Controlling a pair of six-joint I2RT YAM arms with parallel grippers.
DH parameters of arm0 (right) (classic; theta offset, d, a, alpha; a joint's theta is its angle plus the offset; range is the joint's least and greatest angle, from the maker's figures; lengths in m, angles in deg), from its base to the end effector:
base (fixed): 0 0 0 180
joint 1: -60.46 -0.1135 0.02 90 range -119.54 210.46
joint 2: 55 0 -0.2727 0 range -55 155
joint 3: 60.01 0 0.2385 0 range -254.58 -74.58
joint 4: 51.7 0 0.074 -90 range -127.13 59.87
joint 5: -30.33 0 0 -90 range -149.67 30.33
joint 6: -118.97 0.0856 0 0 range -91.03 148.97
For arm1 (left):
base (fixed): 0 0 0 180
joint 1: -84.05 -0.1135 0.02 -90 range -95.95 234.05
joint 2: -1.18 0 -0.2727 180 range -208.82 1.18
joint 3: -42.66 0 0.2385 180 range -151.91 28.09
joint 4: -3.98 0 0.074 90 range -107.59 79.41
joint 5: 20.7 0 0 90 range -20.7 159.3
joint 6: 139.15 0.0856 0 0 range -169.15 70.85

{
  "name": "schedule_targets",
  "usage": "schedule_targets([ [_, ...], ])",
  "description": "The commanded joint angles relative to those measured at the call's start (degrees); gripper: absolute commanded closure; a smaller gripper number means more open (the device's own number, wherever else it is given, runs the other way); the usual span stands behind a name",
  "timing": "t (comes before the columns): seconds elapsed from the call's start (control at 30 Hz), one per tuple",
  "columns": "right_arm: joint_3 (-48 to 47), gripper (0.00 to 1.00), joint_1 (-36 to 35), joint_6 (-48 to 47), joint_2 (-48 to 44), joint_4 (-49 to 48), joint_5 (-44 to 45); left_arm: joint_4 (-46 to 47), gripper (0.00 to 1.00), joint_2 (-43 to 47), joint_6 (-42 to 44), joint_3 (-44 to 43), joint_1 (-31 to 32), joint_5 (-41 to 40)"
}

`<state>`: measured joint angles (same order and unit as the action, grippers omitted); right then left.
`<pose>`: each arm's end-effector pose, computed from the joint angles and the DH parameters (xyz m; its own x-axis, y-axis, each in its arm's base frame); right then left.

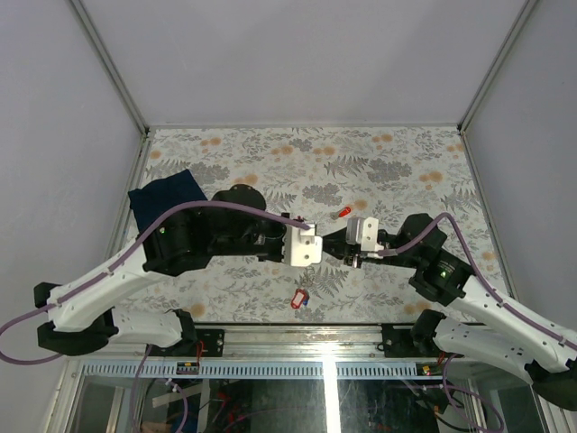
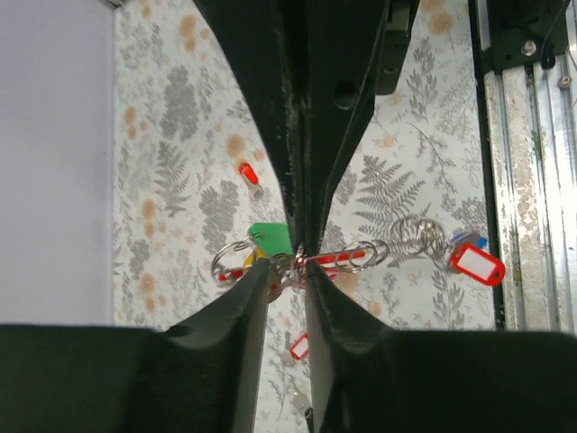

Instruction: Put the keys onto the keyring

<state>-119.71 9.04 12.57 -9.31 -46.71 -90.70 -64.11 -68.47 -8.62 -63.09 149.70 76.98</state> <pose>0.0942 0.1889 0.3895 0.3726 0.0791 -0.9246 -0.9196 0.1654 -0.3564 0.0937 -0.2348 0.4256 0.4511 0.5653 -0.6907 0.8637 -0.0816 0.4973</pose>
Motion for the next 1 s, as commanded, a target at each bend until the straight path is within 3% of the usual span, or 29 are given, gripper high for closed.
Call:
schedule_targets([
  [0.0,0.35,1.00,0.10,1.45,-2.43,-4.73,1.26,8.87,0.71,5.94,-1.85,1.62,0.43,1.72],
  [0.1,1.10,1.00,0.11,3.59,-3.14,-8.11,0.12,15.34,0.63,11.39,-3.51,6.67,0.43,3.34],
  [0.3,4.15,1.00,0.91,10.53,-2.64,-19.67,-3.71,22.54,0.62,18.38,-8.53,13.24,0.45,5.88],
  [0.53,9.59,1.00,6.39,31.73,1.39,-47.10,-9.41,27.97,0.70,21.57,-13.60,18.45,0.37,9.65],
  [0.7,8.74,1.00,6.70,33.89,2.48,-49.52,-11.16,28.95,0.75,21.98,-13.82,20.02,0.43,10.21],
  [0.97,7.08,1.00,6.70,33.81,1.77,-47.83,-12.92,31.37,0.73,21.27,-12.79,21.40,0.36,9.70],
])
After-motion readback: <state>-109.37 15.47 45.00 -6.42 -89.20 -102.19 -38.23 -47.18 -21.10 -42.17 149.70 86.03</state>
